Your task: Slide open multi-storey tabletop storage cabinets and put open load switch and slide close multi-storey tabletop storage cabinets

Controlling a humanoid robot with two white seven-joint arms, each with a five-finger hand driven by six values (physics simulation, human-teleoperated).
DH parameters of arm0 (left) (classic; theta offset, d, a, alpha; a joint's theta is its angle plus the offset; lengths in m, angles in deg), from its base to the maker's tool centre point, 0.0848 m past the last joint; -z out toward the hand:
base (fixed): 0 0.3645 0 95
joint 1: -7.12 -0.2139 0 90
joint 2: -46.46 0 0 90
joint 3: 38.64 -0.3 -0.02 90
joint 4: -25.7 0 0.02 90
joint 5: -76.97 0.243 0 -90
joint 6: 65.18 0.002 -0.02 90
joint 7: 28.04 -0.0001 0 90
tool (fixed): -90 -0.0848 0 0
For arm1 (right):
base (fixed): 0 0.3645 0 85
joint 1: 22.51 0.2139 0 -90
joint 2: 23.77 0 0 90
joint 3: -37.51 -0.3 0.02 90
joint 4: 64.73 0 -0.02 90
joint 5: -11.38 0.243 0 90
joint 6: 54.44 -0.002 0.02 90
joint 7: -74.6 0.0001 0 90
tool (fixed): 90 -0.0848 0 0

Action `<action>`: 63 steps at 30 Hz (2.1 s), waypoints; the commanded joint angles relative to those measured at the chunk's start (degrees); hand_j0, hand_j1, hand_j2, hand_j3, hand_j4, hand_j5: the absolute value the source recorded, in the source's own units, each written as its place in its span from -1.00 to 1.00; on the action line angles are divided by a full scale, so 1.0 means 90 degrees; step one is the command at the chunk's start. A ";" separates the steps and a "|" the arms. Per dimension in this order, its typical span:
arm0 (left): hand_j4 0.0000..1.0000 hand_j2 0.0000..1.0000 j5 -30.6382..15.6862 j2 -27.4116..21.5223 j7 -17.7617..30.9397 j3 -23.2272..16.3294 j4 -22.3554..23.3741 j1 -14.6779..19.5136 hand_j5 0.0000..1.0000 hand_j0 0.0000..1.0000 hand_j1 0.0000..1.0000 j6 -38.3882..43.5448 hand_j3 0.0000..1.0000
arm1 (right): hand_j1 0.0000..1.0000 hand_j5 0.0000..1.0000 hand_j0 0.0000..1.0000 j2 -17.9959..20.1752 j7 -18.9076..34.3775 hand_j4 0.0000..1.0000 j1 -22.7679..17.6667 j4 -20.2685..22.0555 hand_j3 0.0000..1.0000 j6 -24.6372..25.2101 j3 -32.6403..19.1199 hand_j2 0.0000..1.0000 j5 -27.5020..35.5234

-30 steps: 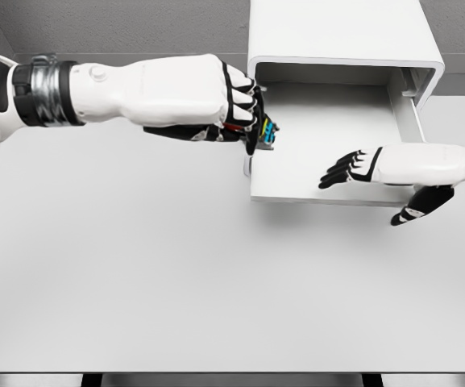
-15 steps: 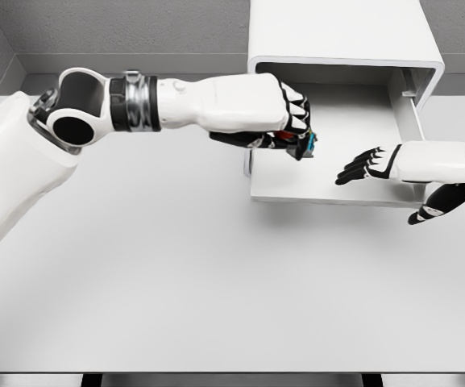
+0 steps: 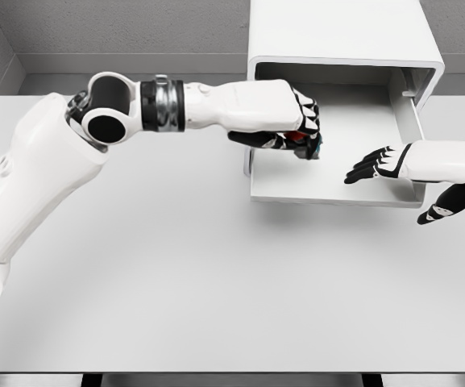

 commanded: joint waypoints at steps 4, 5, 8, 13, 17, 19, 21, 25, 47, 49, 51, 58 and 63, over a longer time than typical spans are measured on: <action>-0.14 -0.14 0.0187 0.0264 -0.0014 -0.0013 0.0355 0.0000 -0.14 -0.14 -0.14 0.0023 -0.14 | 1.00 1.00 1.00 0.0012 -0.0002 1.00 0.0000 0.0017 1.00 0.0017 -0.0005 1.00 0.0044; -0.14 -0.14 0.0187 0.0283 -0.0004 -0.0013 0.0355 0.0010 -0.14 -0.14 -0.14 0.0023 -0.14 | 1.00 1.00 1.00 0.0012 -0.0002 1.00 0.0000 0.0017 1.00 0.0017 -0.0005 1.00 0.0044; 0.40 0.40 0.0138 0.0342 -0.0014 -0.0013 0.0325 0.0039 0.40 0.40 0.40 0.0023 0.40 | 1.00 1.00 1.00 0.0012 -0.0002 1.00 0.0000 0.0017 1.00 0.0017 -0.0014 1.00 0.0044; 0.91 0.91 0.0080 0.0342 -0.0043 -0.0003 0.0306 0.0039 0.91 0.91 0.91 0.0023 0.91 | 1.00 1.00 1.00 0.0012 -0.0002 1.00 0.0000 0.0017 1.00 0.0017 -0.0005 1.00 0.0044; 0.91 0.91 0.0050 0.0342 -0.0053 -0.0013 0.0286 0.0068 0.91 0.91 0.91 0.0023 0.91 | 1.00 1.00 1.00 0.0022 -0.0002 1.00 0.0000 0.0017 1.00 0.0017 -0.0005 1.00 0.0044; 1.00 1.00 -0.0086 0.0293 -0.0043 -0.0003 0.0276 0.0098 1.00 1.00 1.00 0.0023 1.00 | 1.00 1.00 1.00 0.0031 -0.0002 1.00 0.0000 0.0017 1.00 0.0017 -0.0005 1.00 0.0044; 1.00 1.00 -0.0340 0.0127 -0.0043 -0.0013 -0.0016 0.0137 1.00 1.00 1.00 0.0023 1.00 | 1.00 1.00 1.00 0.0090 -0.0002 1.00 0.0000 0.0017 1.00 0.0017 -0.0005 1.00 0.0044; 1.00 1.00 -0.1131 -0.0732 -0.0004 -0.0003 -0.0787 0.0205 1.00 1.00 1.00 0.0023 1.00 | 1.00 1.00 1.00 0.0090 -0.0002 1.00 0.0000 0.0017 1.00 0.0017 -0.0005 1.00 0.0044; 1.00 1.00 -0.3016 -0.3330 -0.0024 0.0085 -0.2468 -0.0283 1.00 1.00 1.00 0.0023 1.00 | 1.00 1.00 1.00 -0.0369 -0.0002 1.00 -0.0039 -0.0032 1.00 0.0017 -0.0015 1.00 -0.0405; 1.00 1.00 -0.3016 -0.3330 -0.0024 0.0085 -0.2468 -0.0273 1.00 1.00 1.00 0.0023 1.00 | 1.00 1.00 1.00 -0.0369 -0.0002 1.00 -0.0029 -0.0032 1.00 0.0017 -0.0083 1.00 -0.0532; 1.00 1.00 -0.3016 -0.3330 -0.0024 0.0085 -0.2468 -0.0273 1.00 1.00 1.00 0.0023 1.00 | 1.00 1.00 1.00 -0.0379 -0.0002 1.00 -0.0029 -0.0042 1.00 0.0017 -0.0161 1.00 -0.0659; 1.00 1.00 -0.3016 -0.3418 -0.0024 0.0075 -0.2468 -0.0283 1.00 1.00 1.00 0.0023 1.00 | 1.00 1.00 1.00 -0.0476 -0.0002 1.00 -0.0039 -0.0101 1.00 0.0017 -0.0307 1.00 -0.0806; 1.00 1.00 -0.2987 -0.4121 -0.0024 0.0095 -0.2399 -0.0683 1.00 1.00 1.00 0.0023 1.00 | 1.00 1.00 1.00 -0.0691 -0.0002 1.00 -0.0039 -0.0276 1.00 0.0017 -0.0395 1.00 -0.1001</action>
